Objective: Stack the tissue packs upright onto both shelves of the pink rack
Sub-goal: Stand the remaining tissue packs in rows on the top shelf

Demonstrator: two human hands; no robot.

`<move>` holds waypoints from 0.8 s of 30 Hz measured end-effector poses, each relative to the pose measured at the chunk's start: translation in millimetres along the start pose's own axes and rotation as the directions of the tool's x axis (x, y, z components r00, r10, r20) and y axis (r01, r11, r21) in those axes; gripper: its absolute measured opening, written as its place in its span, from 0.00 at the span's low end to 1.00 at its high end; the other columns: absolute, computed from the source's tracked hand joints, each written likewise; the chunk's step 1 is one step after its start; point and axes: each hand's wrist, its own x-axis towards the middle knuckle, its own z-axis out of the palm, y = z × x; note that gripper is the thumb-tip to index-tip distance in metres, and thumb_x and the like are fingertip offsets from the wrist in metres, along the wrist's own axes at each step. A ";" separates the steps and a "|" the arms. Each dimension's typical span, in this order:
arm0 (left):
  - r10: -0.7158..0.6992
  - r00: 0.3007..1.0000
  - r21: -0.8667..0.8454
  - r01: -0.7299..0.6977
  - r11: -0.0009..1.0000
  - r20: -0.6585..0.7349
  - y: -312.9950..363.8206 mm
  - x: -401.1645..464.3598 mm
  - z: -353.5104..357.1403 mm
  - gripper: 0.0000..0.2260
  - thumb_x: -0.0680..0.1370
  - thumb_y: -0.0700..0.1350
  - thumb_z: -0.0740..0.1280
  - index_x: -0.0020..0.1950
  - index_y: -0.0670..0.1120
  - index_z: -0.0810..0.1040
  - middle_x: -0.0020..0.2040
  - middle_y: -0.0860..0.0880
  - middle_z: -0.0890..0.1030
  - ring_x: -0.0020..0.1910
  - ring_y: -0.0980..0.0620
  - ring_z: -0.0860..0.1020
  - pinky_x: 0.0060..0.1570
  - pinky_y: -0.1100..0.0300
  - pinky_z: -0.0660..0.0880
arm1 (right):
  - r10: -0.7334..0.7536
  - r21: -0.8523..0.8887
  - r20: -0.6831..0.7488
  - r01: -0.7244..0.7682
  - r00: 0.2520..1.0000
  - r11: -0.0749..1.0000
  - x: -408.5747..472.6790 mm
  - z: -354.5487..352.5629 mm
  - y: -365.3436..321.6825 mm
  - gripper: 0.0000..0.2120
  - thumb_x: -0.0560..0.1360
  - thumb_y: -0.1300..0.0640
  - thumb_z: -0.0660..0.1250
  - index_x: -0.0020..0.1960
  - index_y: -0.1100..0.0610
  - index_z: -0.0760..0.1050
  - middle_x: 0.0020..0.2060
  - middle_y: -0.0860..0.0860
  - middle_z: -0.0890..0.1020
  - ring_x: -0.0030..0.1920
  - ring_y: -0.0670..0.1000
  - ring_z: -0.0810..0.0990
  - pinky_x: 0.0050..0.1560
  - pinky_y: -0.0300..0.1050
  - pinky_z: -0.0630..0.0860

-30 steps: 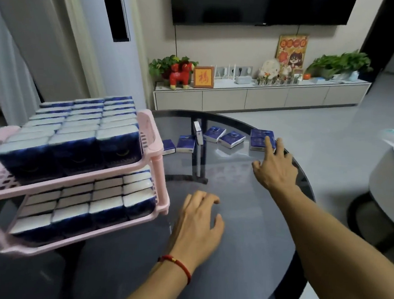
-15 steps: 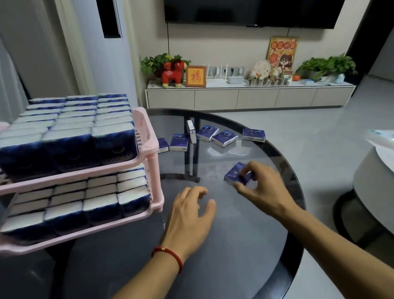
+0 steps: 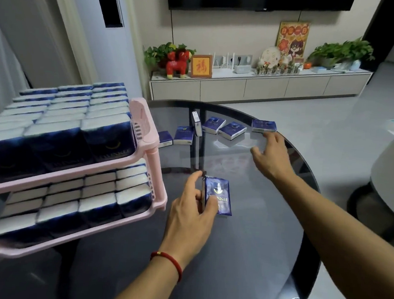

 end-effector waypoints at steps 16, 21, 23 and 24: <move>0.047 0.997 -0.037 -0.045 0.998 0.060 -3.4 -3.3 -4.7 0.24 0.82 0.47 0.66 0.76 0.63 0.67 0.42 0.53 0.82 0.39 0.56 0.80 0.43 0.56 0.81 | -0.094 -0.187 0.165 0.124 0.982 0.974 -3.1 -7.3 0.2 0.19 0.80 0.45 0.66 0.69 0.51 0.70 0.72 0.53 0.71 0.68 0.62 0.68 0.68 0.59 0.69; 0.022 0.998 -0.027 -0.020 0.999 0.057 -0.9 -1.6 -7.7 0.20 0.81 0.45 0.67 0.72 0.57 0.75 0.57 0.53 0.84 0.53 0.57 0.83 0.58 0.59 0.80 | -0.227 -0.188 0.126 0.248 0.966 0.950 -84.5 -29.5 -10.3 0.09 0.78 0.50 0.71 0.56 0.50 0.76 0.62 0.51 0.79 0.58 0.58 0.75 0.58 0.49 0.71; -0.030 0.994 -0.059 0.037 0.998 0.106 2.2 -2.8 -12.9 0.19 0.80 0.44 0.67 0.70 0.58 0.76 0.57 0.53 0.85 0.52 0.56 0.83 0.55 0.63 0.80 | -0.273 -0.196 0.120 0.292 0.955 0.936 -113.1 -43.2 -18.3 0.07 0.76 0.53 0.73 0.48 0.53 0.77 0.53 0.53 0.81 0.47 0.56 0.78 0.48 0.50 0.76; -0.066 0.987 -0.081 0.078 0.994 0.150 5.1 -4.2 -17.9 0.19 0.80 0.43 0.67 0.69 0.59 0.76 0.56 0.52 0.85 0.51 0.56 0.83 0.50 0.66 0.79 | -0.281 -0.182 0.113 0.298 0.953 0.937 -126.7 -48.9 -22.2 0.07 0.75 0.55 0.74 0.45 0.56 0.77 0.48 0.54 0.82 0.43 0.57 0.78 0.44 0.52 0.77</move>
